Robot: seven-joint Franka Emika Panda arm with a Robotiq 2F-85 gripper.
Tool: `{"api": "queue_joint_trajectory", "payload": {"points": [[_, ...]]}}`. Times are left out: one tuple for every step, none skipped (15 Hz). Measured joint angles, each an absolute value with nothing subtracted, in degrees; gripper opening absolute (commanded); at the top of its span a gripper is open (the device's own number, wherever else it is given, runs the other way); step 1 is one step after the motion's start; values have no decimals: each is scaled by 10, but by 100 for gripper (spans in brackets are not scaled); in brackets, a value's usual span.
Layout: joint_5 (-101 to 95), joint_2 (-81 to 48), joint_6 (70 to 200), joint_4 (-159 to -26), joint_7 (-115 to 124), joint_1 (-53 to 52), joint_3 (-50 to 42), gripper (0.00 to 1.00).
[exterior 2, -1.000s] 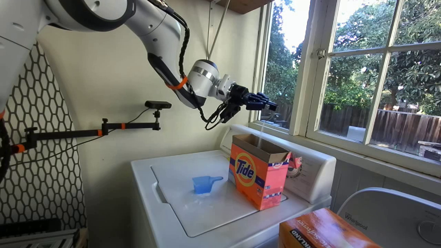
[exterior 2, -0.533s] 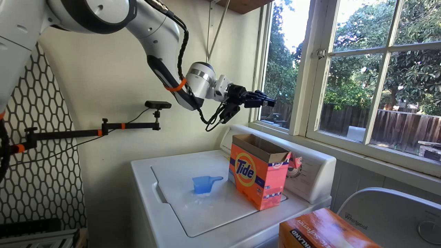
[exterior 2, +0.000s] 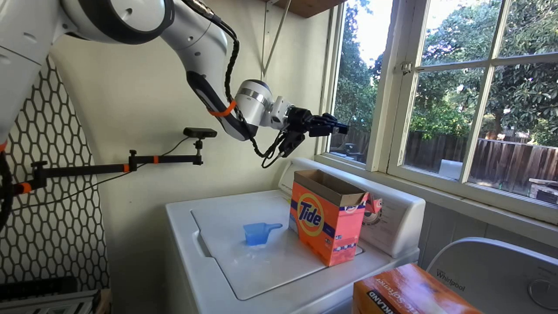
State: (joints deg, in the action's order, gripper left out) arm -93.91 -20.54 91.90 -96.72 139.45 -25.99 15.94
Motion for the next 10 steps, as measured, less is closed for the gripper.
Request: {"api": "queue_joint_trajectory", "payload": {"points": [[-938, -205, 919, -967, 1400, -258, 160, 2], [-935, -205, 921, -967, 1405, -254, 161, 2], [-928, -204, 927, -967, 1407, -249, 162, 2], [-921, -202, 933, -967, 1409, -244, 164, 2], [-909, -200, 944, -967, 1410, -238, 165, 2], [-895, -196, 959, -967, 1410, -231, 166, 2], [-878, -190, 979, -968, 1410, -223, 167, 2], [-858, -184, 1006, -970, 1408, -214, 167, 2], [-840, -176, 1035, -973, 1405, -205, 167, 2], [-821, -167, 1063, -979, 1400, -196, 167, 2]]}}
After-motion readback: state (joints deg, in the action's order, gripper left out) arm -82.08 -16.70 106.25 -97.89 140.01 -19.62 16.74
